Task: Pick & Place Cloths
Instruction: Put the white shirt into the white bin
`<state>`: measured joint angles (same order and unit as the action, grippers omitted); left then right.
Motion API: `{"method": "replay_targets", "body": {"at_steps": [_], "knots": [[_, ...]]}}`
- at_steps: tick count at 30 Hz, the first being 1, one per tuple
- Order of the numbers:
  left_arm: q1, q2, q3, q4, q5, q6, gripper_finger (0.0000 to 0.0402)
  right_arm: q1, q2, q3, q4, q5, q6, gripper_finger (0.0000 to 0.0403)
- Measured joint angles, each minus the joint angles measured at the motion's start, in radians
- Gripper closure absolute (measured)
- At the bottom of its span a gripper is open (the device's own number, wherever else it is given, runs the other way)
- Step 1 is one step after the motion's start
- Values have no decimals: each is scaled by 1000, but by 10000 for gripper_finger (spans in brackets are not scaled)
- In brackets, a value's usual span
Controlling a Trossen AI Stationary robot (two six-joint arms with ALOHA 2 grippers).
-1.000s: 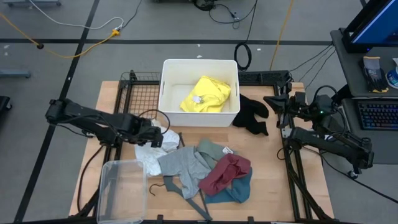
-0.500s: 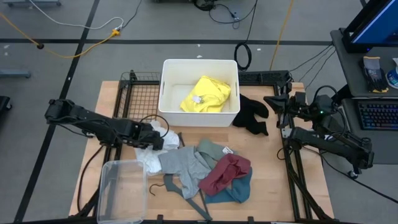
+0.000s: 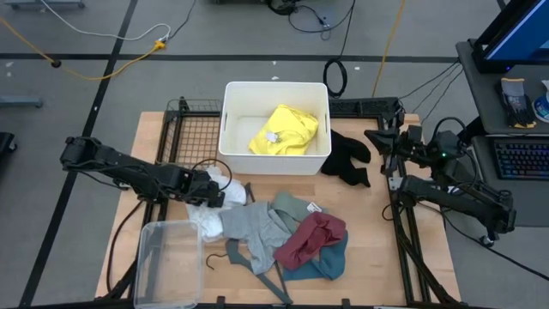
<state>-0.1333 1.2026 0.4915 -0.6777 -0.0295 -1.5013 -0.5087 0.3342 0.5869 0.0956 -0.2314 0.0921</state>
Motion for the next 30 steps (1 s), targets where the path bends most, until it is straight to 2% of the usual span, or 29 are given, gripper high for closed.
{"method": "replay_targets", "body": {"at_steps": [5,9,21,30], "knots": [[0,1,-1,3,-16,11,293,0,0,0,0,0,0,399],[0,2,-2,39,-22,80,366,0,0,0,0,0,0,399],[-10,-46,28,59,-5,124,372,0,0,0,0,0,0,399],[-32,-143,157,16,-6,192,372,0,0,0,0,-1,-7,399]]}}
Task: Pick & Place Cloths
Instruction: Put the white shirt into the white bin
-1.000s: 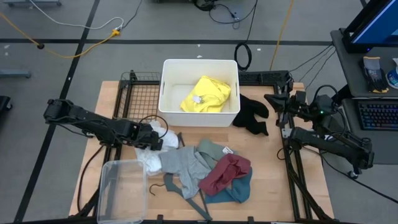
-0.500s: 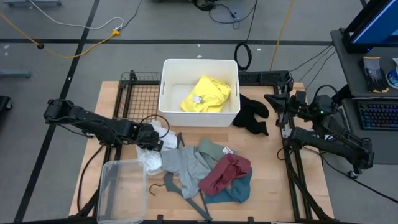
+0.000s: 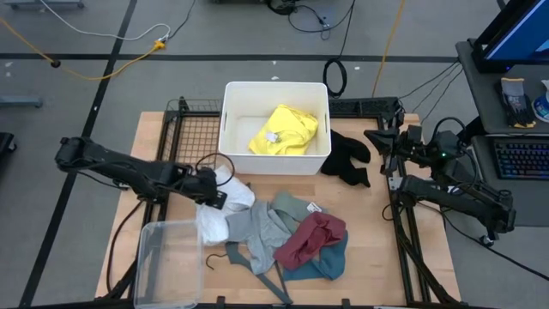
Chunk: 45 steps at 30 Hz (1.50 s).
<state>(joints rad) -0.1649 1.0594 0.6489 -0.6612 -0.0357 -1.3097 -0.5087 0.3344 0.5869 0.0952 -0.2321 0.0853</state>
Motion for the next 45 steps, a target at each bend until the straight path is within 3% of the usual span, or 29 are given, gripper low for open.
{"method": "replay_targets", "body": {"at_steps": [13,26,35,45], "knots": [[-9,-31,354,-231,-21,127,372,0,0,0,0,0,0,399],[-9,-25,752,-277,-203,283,372,0,0,0,0,0,0,399],[16,36,950,-193,-303,490,372,0,0,0,2,0,0,399],[122,121,982,75,-225,737,373,0,0,0,3,0,-4,399]]}}
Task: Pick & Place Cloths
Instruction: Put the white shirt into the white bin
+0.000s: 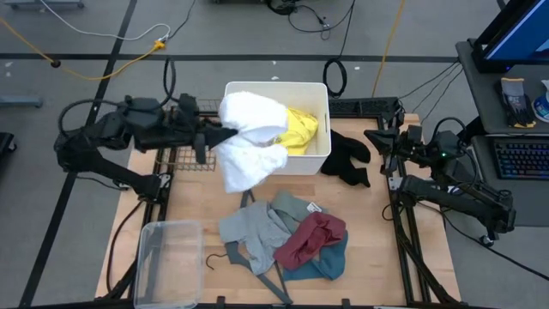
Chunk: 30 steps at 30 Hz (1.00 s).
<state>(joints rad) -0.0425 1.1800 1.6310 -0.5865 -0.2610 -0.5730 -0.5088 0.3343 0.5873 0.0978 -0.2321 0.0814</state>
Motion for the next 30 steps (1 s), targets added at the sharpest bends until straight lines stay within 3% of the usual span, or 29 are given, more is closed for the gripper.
{"method": "replay_targets", "body": {"at_steps": [4,11,23,30], "knots": [[69,41,0,125,49,78,373,0,0,0,0,0,0,399],[226,122,0,287,224,149,373,0,0,0,-4,-1,0,399],[493,326,0,451,508,102,373,0,0,0,-5,-5,0,399],[583,452,0,459,608,26,373,0,0,0,-14,-5,0,399]]}}
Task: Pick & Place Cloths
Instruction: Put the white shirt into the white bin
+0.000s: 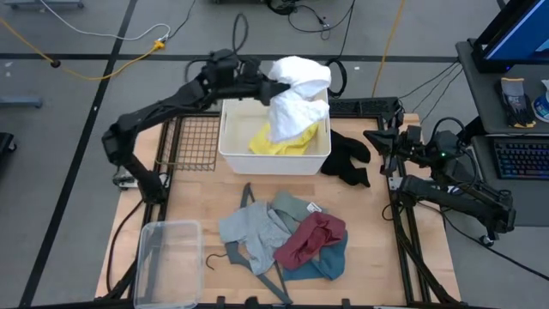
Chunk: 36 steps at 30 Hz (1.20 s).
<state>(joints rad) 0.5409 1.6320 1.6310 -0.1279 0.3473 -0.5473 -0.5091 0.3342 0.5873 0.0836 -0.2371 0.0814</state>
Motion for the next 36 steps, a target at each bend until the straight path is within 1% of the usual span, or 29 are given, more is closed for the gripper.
{"method": "replay_targets", "body": {"at_steps": [7,11,14,20,24,26,33,36], "knots": [[33,104,0,-82,28,0,373,0,0,0,-23,0,7,399],[41,145,0,-182,29,29,373,0,0,0,-31,0,7,399],[42,170,0,-286,21,67,373,0,0,0,-31,0,7,399],[41,203,0,-475,-59,125,373,0,0,0,-32,0,7,399],[39,217,0,-569,-118,153,373,0,0,0,-33,0,8,399],[39,221,0,-601,-164,155,372,0,0,0,-33,0,8,399],[43,249,0,-708,-211,160,329,0,0,0,-33,0,11,399],[35,262,0,-725,-257,155,319,0,0,0,-33,0,11,399]]}}
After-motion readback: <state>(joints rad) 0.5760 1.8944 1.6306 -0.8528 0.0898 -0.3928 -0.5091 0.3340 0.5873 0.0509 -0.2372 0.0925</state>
